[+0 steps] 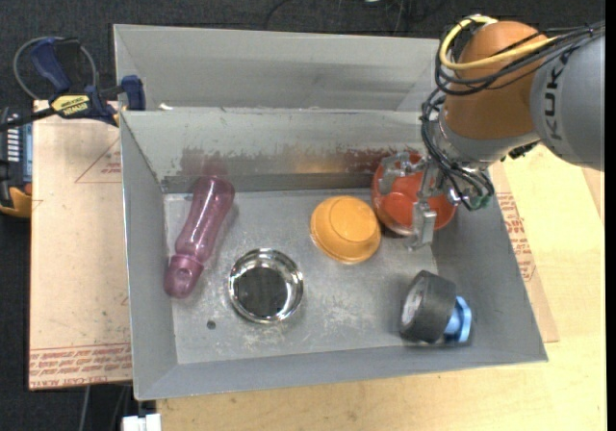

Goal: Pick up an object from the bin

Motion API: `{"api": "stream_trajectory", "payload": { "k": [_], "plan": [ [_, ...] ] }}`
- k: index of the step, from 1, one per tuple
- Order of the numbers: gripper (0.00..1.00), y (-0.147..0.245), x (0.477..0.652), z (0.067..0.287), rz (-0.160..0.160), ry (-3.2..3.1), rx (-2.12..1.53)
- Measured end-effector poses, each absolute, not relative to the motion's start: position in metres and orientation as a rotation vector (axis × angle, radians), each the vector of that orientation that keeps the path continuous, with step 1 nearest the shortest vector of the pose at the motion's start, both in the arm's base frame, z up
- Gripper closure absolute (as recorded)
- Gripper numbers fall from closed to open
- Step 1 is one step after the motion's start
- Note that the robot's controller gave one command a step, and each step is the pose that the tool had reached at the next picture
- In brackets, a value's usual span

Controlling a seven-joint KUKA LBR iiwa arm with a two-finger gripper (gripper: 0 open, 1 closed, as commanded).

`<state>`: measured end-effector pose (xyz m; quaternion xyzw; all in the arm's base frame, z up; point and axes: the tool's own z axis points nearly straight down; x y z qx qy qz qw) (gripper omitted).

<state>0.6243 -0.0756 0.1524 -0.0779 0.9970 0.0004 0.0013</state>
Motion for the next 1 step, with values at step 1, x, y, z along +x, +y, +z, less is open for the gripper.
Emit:
{"api": "stream_trajectory", "payload": {
  "k": [1],
  "plan": [
    [0.0,-0.0842,0.6232,0.1567,-0.003,3.119,-0.295]
  ]
}}
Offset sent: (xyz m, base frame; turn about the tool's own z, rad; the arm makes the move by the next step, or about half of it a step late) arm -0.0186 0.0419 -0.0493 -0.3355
